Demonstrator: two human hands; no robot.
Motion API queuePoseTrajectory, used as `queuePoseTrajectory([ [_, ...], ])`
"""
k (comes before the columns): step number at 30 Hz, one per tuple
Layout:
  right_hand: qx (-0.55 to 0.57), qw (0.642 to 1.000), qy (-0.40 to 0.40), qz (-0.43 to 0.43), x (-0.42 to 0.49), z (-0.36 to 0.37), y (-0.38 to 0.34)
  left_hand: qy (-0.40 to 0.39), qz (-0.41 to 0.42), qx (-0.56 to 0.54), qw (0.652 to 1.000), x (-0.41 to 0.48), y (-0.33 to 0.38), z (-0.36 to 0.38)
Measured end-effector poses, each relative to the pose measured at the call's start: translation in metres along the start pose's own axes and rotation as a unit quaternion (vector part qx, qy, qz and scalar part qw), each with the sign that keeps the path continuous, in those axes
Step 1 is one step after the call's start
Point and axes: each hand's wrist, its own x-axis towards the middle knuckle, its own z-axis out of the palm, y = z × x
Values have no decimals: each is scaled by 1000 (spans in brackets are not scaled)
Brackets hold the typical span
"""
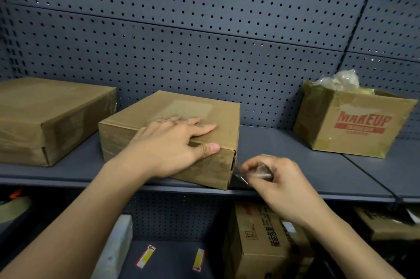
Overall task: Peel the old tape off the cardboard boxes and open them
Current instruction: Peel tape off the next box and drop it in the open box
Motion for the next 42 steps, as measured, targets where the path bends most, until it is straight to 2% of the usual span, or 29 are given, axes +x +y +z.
queuePoseTrajectory([
  [8, 36, 999, -3, 25, -10, -14, 3, 54, -46, 42, 997, 6, 22, 8],
  [12, 73, 997, -2, -4, -14, -12, 9, 79, -53, 69, 993, 10, 27, 12],
  [22, -33, 992, 47, -116, -16, 12, 11, 109, -84, 75, 988, 13, 33, 14],
  [29, -3, 982, 108, -154, -25, 18, -1, 145, -87, 92, 981, 12, 38, 19],
  [34, 12, 979, 187, -78, -9, 21, 5, 118, -72, 95, 986, 9, 29, 9],
  [38, 28, 974, 217, -67, -3, 22, 15, 80, -60, 17, 995, -2, 3, -7],
  [42, 36, 970, 233, -65, -1, 24, 20, 41, -62, 58, 996, -11, -20, -18],
])
